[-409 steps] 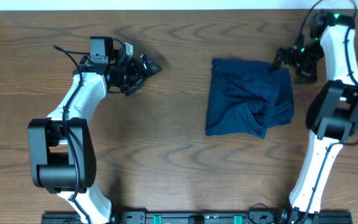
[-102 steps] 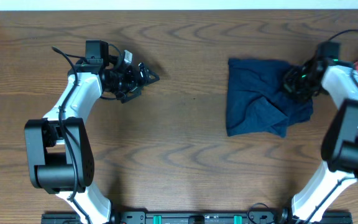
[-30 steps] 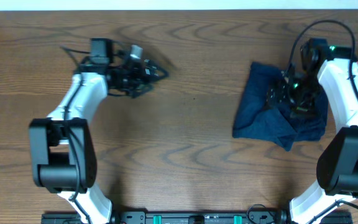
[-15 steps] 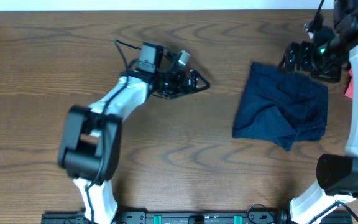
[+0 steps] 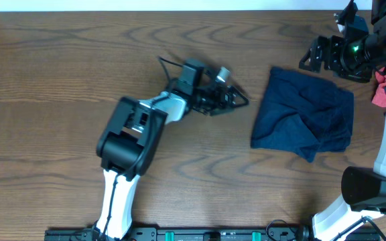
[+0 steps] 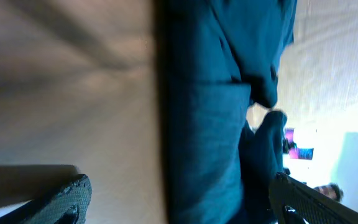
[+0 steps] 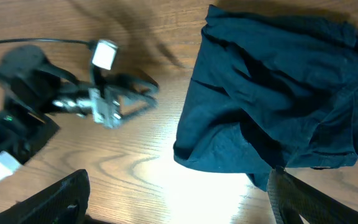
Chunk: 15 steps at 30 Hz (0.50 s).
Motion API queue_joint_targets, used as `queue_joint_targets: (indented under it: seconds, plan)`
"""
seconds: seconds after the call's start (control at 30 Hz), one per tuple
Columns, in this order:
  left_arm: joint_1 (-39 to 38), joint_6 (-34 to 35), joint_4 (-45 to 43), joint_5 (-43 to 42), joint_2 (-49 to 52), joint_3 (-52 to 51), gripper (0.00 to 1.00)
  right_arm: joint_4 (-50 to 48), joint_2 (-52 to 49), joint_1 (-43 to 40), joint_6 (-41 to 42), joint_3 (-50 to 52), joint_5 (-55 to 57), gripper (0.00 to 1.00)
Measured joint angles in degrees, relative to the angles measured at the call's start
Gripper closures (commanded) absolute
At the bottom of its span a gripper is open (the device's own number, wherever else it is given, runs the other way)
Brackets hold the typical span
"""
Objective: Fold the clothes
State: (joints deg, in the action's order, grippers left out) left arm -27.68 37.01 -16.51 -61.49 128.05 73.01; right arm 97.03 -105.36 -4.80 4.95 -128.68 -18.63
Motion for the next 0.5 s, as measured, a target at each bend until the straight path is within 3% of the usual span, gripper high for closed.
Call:
queue_joint_targets:
  seconds: [0.27, 0.43, 0.5]
  plan:
    - [-7.13, 1.66, -1.38, 0.7, 0.11, 0.0, 0.13, 0.0, 0.0, 0.0, -0.02, 0.0, -1.33, 0.11]
    - [-9.66, 2.97, -2.14, 2.71, 0.11, 0.0, 0.26, 0.02, 0.0, 0.0, -0.02, 0.0, -3.89, 0.12]
    - [-10.93, 3.89, -3.19, 3.48, 0.11, 0.0, 0.42, 0.04, 0.0, 0.02, -0.02, 0.0, -4.63, 0.12]
